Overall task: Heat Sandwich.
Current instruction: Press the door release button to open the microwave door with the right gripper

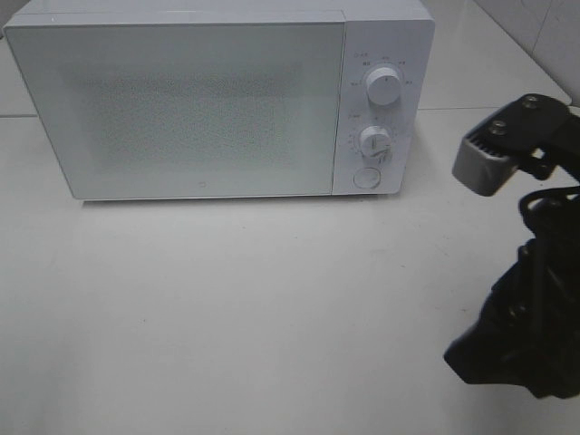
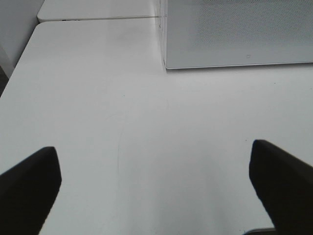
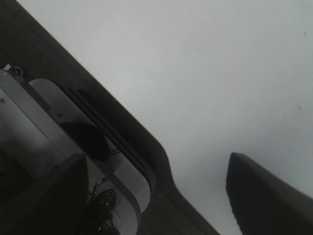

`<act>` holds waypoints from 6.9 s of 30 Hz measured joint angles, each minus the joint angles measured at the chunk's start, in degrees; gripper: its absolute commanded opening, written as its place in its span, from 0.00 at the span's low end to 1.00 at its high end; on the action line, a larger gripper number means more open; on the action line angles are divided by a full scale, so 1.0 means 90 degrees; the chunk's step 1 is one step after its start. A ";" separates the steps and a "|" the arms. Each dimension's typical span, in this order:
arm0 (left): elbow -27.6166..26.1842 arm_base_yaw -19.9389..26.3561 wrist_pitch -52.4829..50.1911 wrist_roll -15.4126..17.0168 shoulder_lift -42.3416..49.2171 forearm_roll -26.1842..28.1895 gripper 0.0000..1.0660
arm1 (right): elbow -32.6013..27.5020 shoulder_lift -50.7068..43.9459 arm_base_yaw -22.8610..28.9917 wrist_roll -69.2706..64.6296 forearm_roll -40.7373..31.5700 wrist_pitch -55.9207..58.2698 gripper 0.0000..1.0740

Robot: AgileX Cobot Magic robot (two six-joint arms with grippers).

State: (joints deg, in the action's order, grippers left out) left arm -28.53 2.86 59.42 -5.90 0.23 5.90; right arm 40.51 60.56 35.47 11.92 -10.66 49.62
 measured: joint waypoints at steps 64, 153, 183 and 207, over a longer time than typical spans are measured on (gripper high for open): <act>0.0000 0.0000 0.0000 0.0000 0.0000 0.0000 0.97 | -0.1273 -0.6761 -0.3533 -0.1401 0.0719 0.1140 0.71; 0.0000 0.0000 0.0000 0.0000 0.0000 0.0000 0.97 | -0.2629 0.3654 0.1331 0.0286 -0.4030 -1.3159 0.71; 0.0000 0.0000 0.0000 0.0000 0.0000 0.0000 0.97 | -0.2349 0.4068 0.1528 -0.5074 -0.4062 -1.2949 0.59; 0.0000 0.0000 0.0000 0.0000 0.0000 0.0000 0.97 | -0.2330 0.4074 0.1528 -0.9696 -0.4514 -1.2942 0.03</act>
State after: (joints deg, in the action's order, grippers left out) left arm -28.53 2.86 59.42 -5.90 0.23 5.90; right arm 19.54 97.23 49.22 -75.34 -51.28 -66.86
